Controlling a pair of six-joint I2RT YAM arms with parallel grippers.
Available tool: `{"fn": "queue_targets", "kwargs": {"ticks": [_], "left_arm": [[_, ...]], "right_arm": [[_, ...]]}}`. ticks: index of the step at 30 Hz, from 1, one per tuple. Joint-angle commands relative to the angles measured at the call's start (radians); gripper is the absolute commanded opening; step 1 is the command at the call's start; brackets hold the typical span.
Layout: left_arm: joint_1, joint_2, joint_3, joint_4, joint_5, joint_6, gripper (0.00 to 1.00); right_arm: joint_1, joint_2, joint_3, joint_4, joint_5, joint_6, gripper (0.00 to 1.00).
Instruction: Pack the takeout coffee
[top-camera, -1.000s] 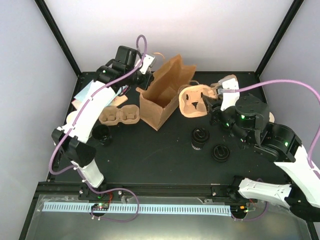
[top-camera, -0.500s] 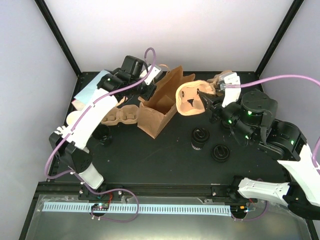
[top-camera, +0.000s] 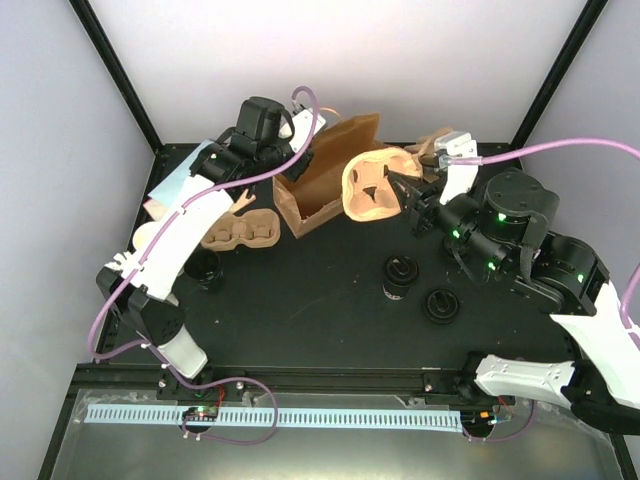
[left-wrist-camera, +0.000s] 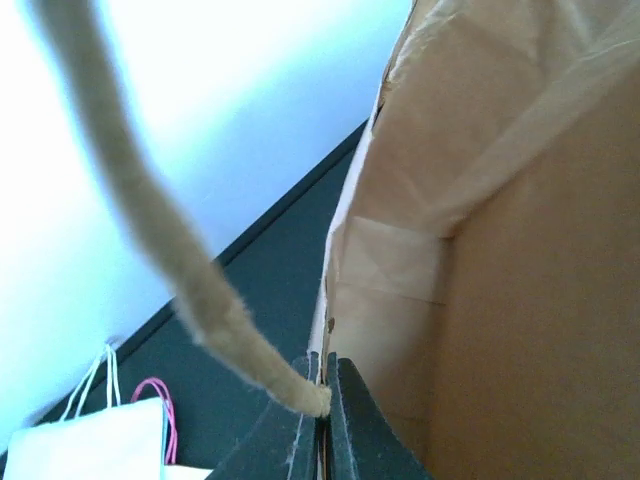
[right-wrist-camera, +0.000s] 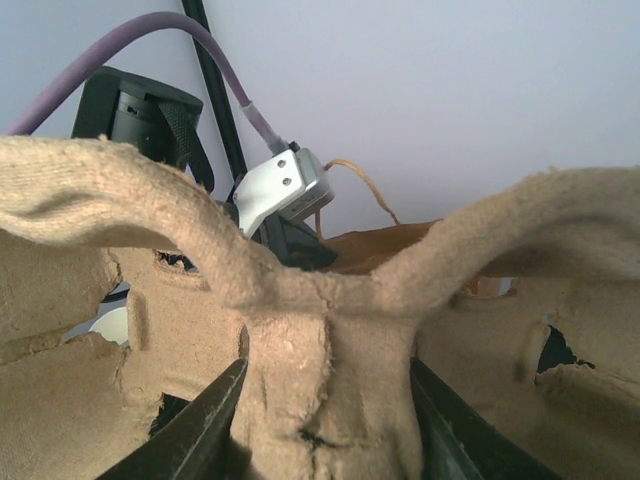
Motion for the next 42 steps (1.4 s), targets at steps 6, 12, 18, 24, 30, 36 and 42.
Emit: {"fn": "queue_targets", "kwargs": {"ticks": [6,12,18,24,30,36,42], "left_arm": [[-0.079,-0.015,-0.141,0.112,-0.031,0.090,0.02],[-0.100,-0.058,-0.229,0.094,0.054,-0.030,0.01],[-0.105,-0.094,-0.260,0.076,0.073,-0.116,0.02],[-0.103,-0.131,-0.321,0.077,0.073,-0.103,0.02],[-0.105,-0.171,-0.353,0.096,0.124,-0.115,0.02],[-0.106,-0.201,-0.354,0.109,0.158,-0.124,0.02],[-0.107,-0.234,-0.369,0.146,0.212,-0.128,0.02]], "right_arm": [[-0.004,-0.040,-0.105,0.015,-0.020,0.026,0.37],[-0.004,-0.092,-0.221,-0.002,-0.009,0.044,0.37],[-0.004,-0.131,-0.284,0.003,-0.042,0.049,0.37],[-0.004,-0.106,-0.341,0.011,-0.162,0.028,0.37],[-0.004,-0.036,-0.364,0.068,-0.290,0.015,0.37],[-0.006,0.020,-0.391,0.156,-0.393,0.025,0.37],[-0.070,0.034,-0.450,0.225,-0.540,0.040,0.37]]}}
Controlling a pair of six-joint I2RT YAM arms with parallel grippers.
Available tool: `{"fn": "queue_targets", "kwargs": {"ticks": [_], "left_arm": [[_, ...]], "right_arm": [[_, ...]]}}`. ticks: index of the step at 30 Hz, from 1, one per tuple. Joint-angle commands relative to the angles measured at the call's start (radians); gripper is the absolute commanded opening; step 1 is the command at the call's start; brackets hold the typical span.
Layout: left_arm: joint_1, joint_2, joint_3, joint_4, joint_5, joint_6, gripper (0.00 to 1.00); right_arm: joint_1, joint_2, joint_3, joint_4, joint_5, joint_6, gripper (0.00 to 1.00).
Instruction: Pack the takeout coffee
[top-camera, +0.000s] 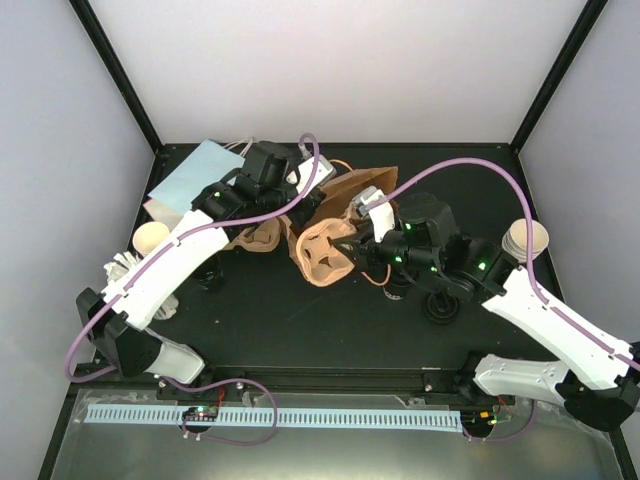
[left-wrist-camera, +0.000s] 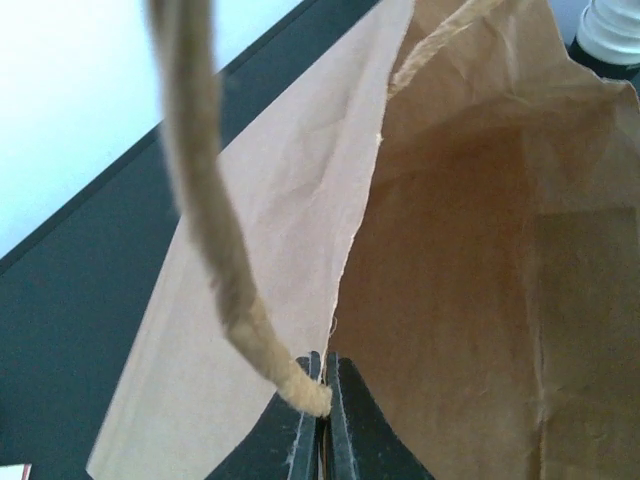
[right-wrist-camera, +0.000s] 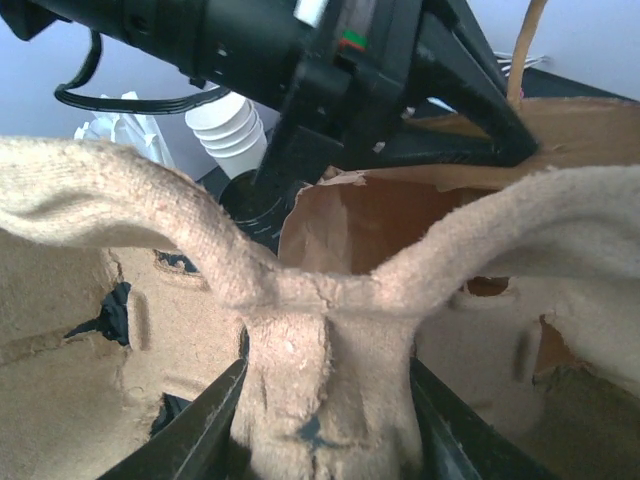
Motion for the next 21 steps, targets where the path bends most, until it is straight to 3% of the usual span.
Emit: {"fn": "queue_targets", "kwargs": {"ticks": [1,9,21], "left_arm": [[-0.007,-0.048,-0.012,0.066,0.068,-0.019,0.02],[-0.007,-0.055,-0.028,0.079,0.097,-0.017,0.02],[-0.011,-0.048,0.043,-0.006,0.118,-0.016,0.02]], "right_arm": [[-0.066,0.001,-0.047,0.100,-0.153,0.014,0.37],[-0.165,0.042,-0.104,0.066,-0.207,-0.032,0.36],[-0.163,0.114,-0.085,-0.050,0.027,-0.107,0.36]]}}
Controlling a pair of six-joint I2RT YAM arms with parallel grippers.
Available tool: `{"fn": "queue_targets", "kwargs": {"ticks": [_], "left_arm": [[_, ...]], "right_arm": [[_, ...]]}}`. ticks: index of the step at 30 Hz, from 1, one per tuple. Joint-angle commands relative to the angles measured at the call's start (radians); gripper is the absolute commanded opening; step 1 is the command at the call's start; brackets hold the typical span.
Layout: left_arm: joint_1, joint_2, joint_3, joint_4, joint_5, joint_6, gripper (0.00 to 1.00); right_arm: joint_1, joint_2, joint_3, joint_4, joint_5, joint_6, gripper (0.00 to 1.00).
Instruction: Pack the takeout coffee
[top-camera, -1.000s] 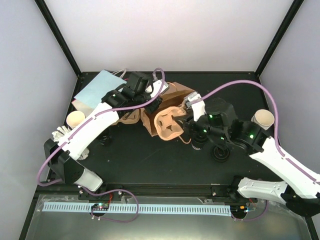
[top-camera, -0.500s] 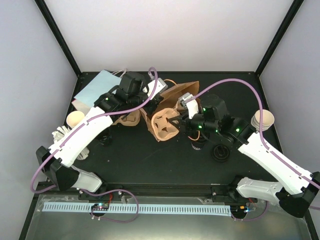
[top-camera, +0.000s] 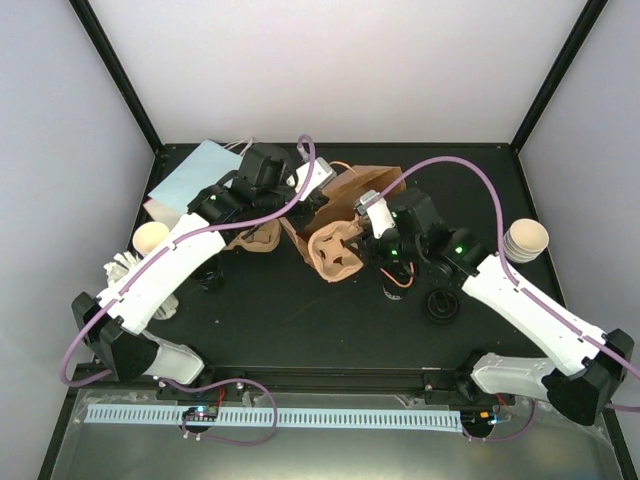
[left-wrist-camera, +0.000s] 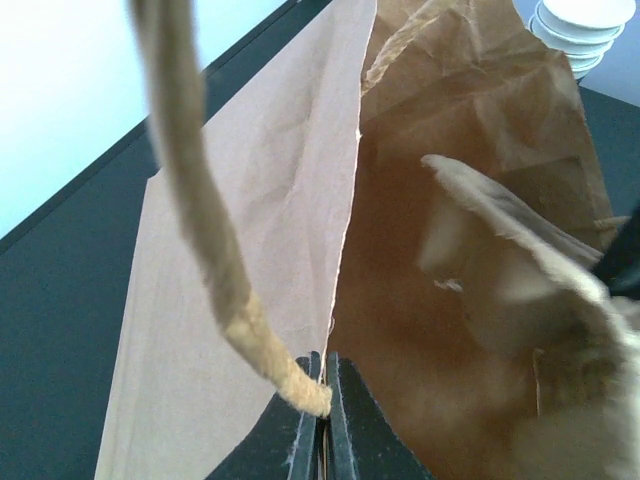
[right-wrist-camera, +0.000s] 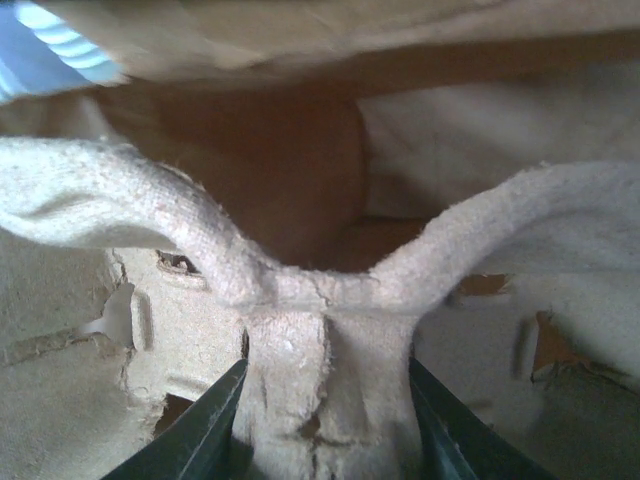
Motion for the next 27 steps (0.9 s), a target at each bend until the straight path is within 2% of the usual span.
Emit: {"fn": "queue_targets", "kwargs": {"ticks": [1,7,14,20,27], "left_arm": [[-0.012,-0.012,0.073,-0.036,0.039,-0.005,0.01],[-0.022,-0.014,0.090,-0.054,0.053,-0.019,0.01],[-0.025,0.001,0.127,-0.092,0.088,-0.051,0.02],[-0.027,0.017,0.138,-0.102,0.105,-0.078,0.02],[-0.030,0.032,0.157,-0.113,0.119,-0.089,0.02]], "right_arm": [[-0.002,0.050,0.036,-0.057,0.119,-0.037,0.36],[0.004,0.109,0.092,-0.092,0.235,-0.036,0.36],[0.020,0.093,0.106,-0.065,0.391,-0.011,0.38],[0.021,0.029,0.065,0.040,0.358,-0.010,0.38],[0.021,0.029,0.065,0.063,0.433,-0.013,0.37]]}}
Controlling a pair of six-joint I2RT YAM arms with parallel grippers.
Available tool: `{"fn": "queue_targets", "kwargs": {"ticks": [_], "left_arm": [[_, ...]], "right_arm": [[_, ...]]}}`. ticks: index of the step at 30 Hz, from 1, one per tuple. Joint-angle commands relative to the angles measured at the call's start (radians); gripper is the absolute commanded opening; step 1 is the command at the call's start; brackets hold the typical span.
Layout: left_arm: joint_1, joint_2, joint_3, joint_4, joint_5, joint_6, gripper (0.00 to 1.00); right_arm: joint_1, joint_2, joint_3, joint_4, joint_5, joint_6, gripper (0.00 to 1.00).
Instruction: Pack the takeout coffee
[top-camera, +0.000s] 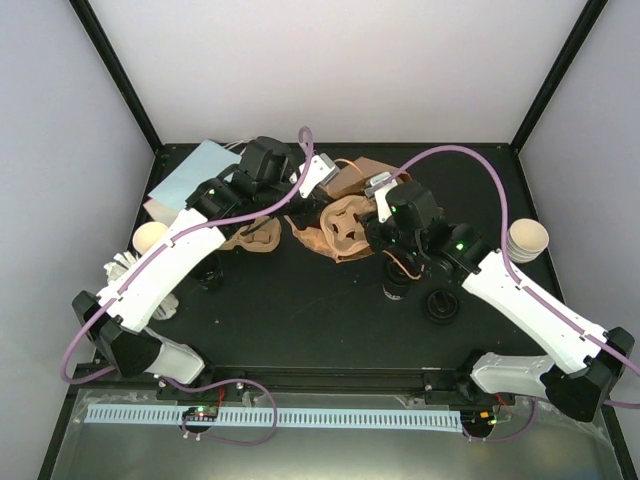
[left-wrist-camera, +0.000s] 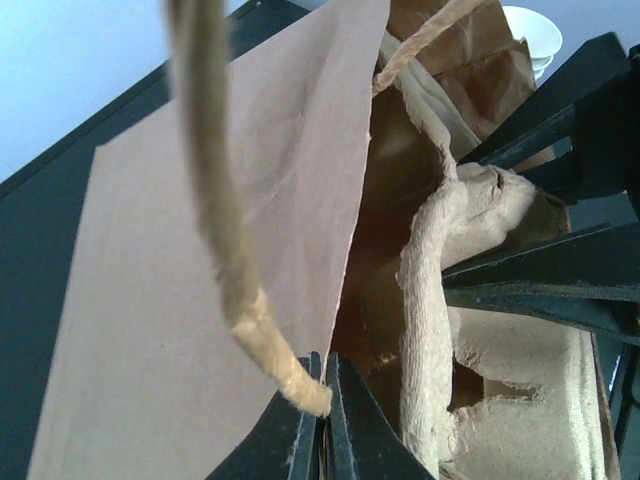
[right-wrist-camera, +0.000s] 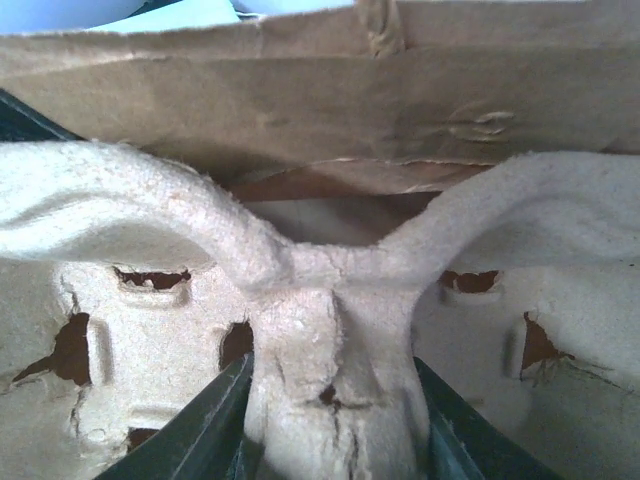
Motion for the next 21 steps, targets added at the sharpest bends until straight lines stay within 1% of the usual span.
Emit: {"fn": "queue_targets", "kwargs": {"ticks": [1,5,8,12,17,21], "left_arm": [[-0.011,0.010,0.058,-0.015,0.043,-0.021,0.02],[-0.011,0.016,0.063,-0.015,0.032,-0.020,0.02],[-0.011,0.021,0.063,-0.015,0.025,-0.022,0.02],[-0.012,0.024,0.059,-0.012,0.023,-0.024,0.02],[-0.011,0.040,0.046,-0.013,0.002,-0.013,0.02],[-0.012,0.050,0.033,-0.011,-0.003,-0.014,0.02]], "right_arm": [[0.001,0.000,-0.001,0.050,0.067,-0.001,0.37],[0.001,-0.024,0.006,0.046,0.041,0.020,0.37],[0.001,-0.042,0.009,0.035,-0.008,0.026,0.39],[0.001,-0.031,0.029,-0.022,-0.017,0.028,0.39],[0.000,-0.030,0.052,-0.067,-0.086,0.029,0.39],[-0.001,-0.040,0.048,-0.075,-0.077,0.042,0.39]]}}
